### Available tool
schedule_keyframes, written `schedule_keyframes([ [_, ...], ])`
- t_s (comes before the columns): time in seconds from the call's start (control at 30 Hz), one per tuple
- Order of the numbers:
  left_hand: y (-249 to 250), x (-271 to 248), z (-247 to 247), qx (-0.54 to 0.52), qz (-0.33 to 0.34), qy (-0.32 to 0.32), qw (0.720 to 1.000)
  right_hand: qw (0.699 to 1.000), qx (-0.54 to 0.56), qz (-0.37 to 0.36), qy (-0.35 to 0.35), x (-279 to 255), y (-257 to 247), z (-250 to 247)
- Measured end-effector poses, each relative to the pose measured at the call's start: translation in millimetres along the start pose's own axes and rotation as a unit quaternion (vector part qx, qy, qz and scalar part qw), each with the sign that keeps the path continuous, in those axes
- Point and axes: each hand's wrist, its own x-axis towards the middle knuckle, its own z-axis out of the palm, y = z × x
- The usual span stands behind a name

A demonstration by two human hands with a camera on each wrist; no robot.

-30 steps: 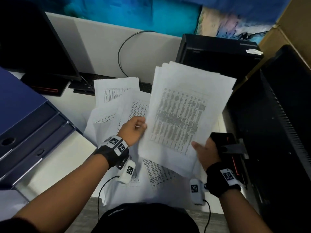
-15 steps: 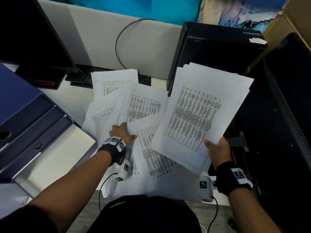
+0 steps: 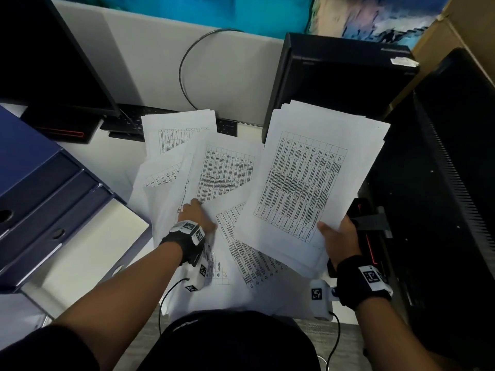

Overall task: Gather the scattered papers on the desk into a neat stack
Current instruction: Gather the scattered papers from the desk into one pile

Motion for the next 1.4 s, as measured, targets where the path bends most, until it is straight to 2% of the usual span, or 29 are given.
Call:
schedule_keyframes([
  [0.07, -1.5, -0.9, 0.4, -0.053, 0.008, -0.006, 0.999, 1.000, 0.001, 0.000, 0.000, 0.1, 0.5, -0.9],
  [0.17, -8.2, -4.7, -8.2, -0.178, 0.009, 0.053, 0.983, 1.000, 0.001, -0.003, 0.000, 0.7, 0.8, -2.2],
  [0.23, -14.0, -0.1, -18.9, -0.306, -0.011, 0.100, 0.947, 1.000, 0.004, -0.007, 0.001, 1.6, 0.7, -3.0],
  [0.3, -20.7, 11.1, -27.8, -0.412, -0.046, 0.101, 0.904, 1.000, 0.000, -0.008, 0.002, 2.6, 1.2, -3.0],
  [0.37, -25.7, 12.4, -31.0, -0.415, -0.070, 0.023, 0.907, 1.000, -0.004, -0.007, 0.001, 4.2, 3.5, -1.6],
  [0.43, -28.7, 9.0, -24.3, -0.377, -0.062, -0.063, 0.922, 1.000, -0.005, -0.005, 0.000, 5.3, 5.9, 0.4],
  [0.5, -31.8, 9.8, -14.7, -0.347, -0.048, -0.078, 0.933, 1.000, -0.006, -0.006, 0.001, 5.8, 7.1, 2.2],
  [0.53, -31.5, 9.1, -12.7, -0.333, -0.032, -0.060, 0.940, 1.000, -0.010, -0.009, 0.001, 6.0, 7.4, 2.8],
  [0.6, -30.4, 11.8, -14.3, -0.312, -0.010, 0.025, 0.950, 1.000, -0.019, -0.013, 0.001, 6.4, 7.6, 3.6],
  [0.7, -18.4, 1.5, -36.6, -0.323, 0.010, 0.155, 0.934, 0.999, -0.032, -0.010, 0.000, 8.4, 8.0, 3.8],
  [0.87, 5.1, -23.3, -100.0, -0.299, 0.103, 0.283, 0.906, 0.999, -0.043, -0.006, 0.006, 9.5, 8.4, 7.9],
  [0.93, 10.8, -31.9, -130.0, -0.312, 0.148, 0.324, 0.881, 0.999, -0.049, -0.003, 0.007, 9.5, 9.2, 8.5],
  [1.0, 14.9, -37.6, -159.5, -0.342, 0.212, 0.355, 0.844, 0.998, -0.061, 0.001, 0.007, 9.8, 9.0, 8.5],
  [1.07, 22.0, -42.2, -184.2, -0.385, 0.276, 0.366, 0.801, 0.998, -0.067, 0.006, 0.007, 12.8, 10.3, 7.9],
  [1.13, 30.9, -43.1, -201.6, -0.418, 0.295, 0.360, 0.780, 0.998, -0.068, 0.011, -0.004, 14.2, 9.5, 9.6],
  [1.23, 41.9, -34.3, -201.6, -0.422, 0.272, 0.331, 0.799, 0.998, -0.049, 0.008, -0.033, 12.4, 3.1, 18.2],
  [1.33, 51.1, -24.8, -171.1, -0.376, 0.242, 0.276, 0.851, 0.997, -0.027, -0.012, -0.075, 5.0, -11.9, 29.5],
  [1.4, 56.7, -21.6, -142.3, -0.355, 0.198, 0.212, 0.889, 0.992, -0.010, -0.029, -0.121, -3.7, -24.5, 35.0],
])
